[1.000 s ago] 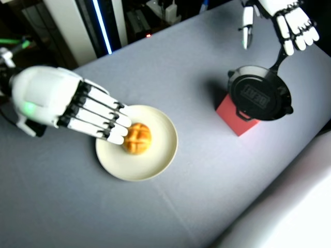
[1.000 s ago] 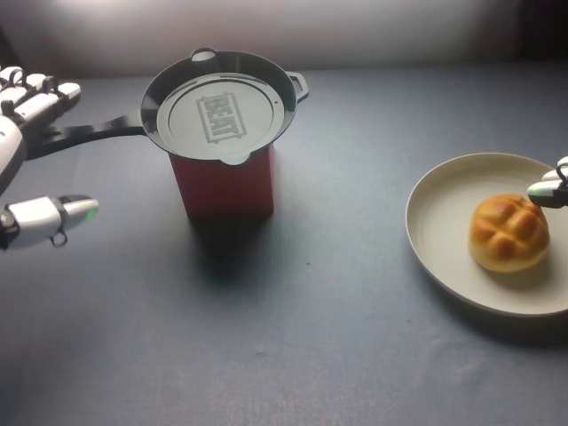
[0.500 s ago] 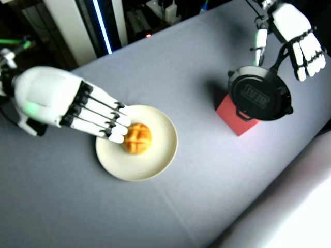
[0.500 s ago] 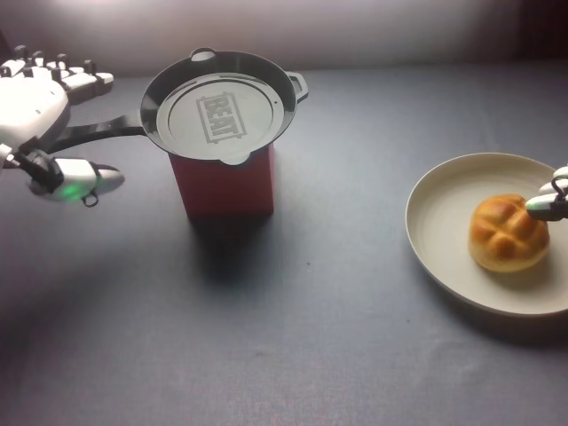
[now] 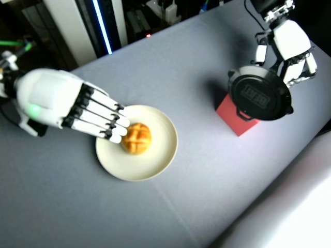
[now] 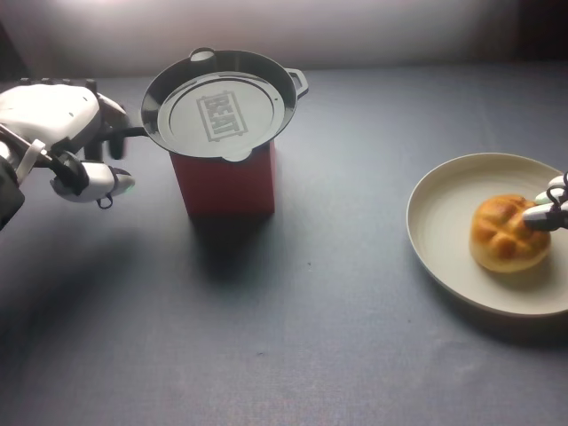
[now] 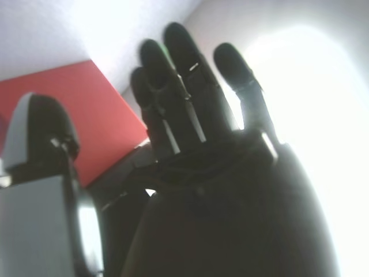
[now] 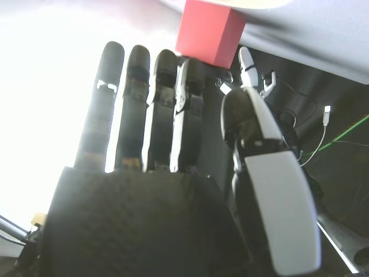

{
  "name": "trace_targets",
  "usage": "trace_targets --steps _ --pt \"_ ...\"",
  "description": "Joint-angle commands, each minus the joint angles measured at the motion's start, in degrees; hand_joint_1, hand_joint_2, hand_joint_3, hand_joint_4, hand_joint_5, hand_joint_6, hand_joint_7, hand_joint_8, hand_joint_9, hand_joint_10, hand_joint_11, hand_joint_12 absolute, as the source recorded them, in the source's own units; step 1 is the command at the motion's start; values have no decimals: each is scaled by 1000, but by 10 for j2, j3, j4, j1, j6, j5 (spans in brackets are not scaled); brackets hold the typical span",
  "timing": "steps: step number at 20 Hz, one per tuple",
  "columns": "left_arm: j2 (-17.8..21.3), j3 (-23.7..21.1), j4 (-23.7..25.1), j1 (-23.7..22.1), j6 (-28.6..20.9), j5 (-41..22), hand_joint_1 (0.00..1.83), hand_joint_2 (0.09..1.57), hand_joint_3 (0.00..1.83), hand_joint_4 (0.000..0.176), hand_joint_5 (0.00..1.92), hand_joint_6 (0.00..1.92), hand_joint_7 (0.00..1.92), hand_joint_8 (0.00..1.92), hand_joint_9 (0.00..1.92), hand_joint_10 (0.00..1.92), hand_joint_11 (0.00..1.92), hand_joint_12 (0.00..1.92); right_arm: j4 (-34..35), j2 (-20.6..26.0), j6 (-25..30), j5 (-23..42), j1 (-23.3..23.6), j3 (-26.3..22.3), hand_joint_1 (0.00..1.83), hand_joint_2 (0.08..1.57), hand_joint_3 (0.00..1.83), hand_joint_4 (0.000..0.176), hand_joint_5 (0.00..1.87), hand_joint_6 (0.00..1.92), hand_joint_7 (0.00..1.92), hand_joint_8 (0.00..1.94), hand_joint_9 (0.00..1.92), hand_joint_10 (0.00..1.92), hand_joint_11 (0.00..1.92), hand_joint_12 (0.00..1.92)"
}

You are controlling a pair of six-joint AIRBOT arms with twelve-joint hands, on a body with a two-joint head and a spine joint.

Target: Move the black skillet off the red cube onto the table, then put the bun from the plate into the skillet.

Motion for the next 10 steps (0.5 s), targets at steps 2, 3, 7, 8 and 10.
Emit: trace_targets --steps 2,3,7,8,10 --pt "2 2 11 -7 3 -64 1018 1185 10 5 1056 1919 1150 1919 1339 1920 1405 1921 6 0 4 67 5 2 659 1377 3 0 710 2 670 1 599 3 283 713" --pt "2 1 11 -6 3 -67 1055 1208 9 6 1162 1921 1256 1921 1442 1921 1495 1921 6 0 5 67 5 2 660 1377 2 0 713 3 671 1 605 5 289 718" --pt "3 -7 13 -4 -4 -83 1265 1247 0 0 1342 1921 1559 1921 1717 1921 1733 1921 6 -1 8 66 3 2 635 1377 2 0 719 1 702 1 631 0 281 774" --pt "4 -9 22 -1 -20 -90 1314 1250 0 0 1385 1921 1595 1921 1724 1921 1739 1921 6 -1 9 66 2 2 622 1377 2 0 722 3 708 3 637 3 289 779" --pt "8 -13 46 9 -69 -112 1423 1252 0 0 1395 1921 1599 1921 1717 1921 1687 1921 6 -2 10 66 2 2 603 1381 0 0 722 1 710 1 634 1 270 810"
